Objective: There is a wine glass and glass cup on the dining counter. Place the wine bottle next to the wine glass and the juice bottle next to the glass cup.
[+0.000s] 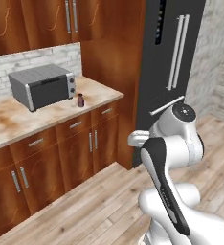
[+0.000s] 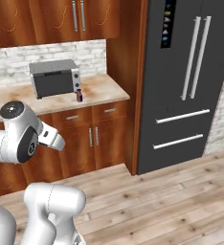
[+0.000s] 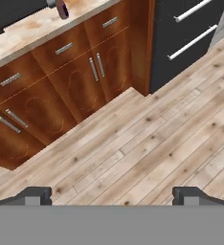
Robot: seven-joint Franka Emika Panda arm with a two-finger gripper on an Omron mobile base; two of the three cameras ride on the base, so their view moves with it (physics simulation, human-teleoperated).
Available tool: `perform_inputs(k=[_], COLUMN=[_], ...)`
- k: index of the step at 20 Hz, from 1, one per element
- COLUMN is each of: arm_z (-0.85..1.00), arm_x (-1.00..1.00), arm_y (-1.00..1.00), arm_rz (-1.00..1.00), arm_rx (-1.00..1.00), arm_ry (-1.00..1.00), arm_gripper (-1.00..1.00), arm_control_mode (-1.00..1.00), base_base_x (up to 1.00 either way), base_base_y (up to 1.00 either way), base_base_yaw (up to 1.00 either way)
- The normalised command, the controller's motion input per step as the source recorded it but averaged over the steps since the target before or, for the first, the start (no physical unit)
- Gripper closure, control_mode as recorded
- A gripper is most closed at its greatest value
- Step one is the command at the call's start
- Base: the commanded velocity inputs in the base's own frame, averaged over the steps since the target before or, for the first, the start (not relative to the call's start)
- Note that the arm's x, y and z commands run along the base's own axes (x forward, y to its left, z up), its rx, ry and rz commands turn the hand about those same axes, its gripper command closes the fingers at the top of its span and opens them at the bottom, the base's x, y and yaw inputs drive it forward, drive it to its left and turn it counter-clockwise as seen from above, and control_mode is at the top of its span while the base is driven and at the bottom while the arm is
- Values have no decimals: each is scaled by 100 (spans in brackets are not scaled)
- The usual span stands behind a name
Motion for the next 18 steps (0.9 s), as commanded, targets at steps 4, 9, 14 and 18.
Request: perform_inputs(k=[4,9,14,18], arm_z=[0,0,0,0], arm_x=[0,0,0,0], arm_y=[0,0,0,0], arm_rz=[0,0,0,0], arm_rx=[0,0,0,0], arm_ry=[0,0,0,0], arm_gripper=[-100,-100,-100,-100], arm_control_mode=[100,100,100,100], base_base_x=[82,74,67,65], base_base_y=[-37,-38,-30,-29], base_base_yaw=[5,13,26,29])
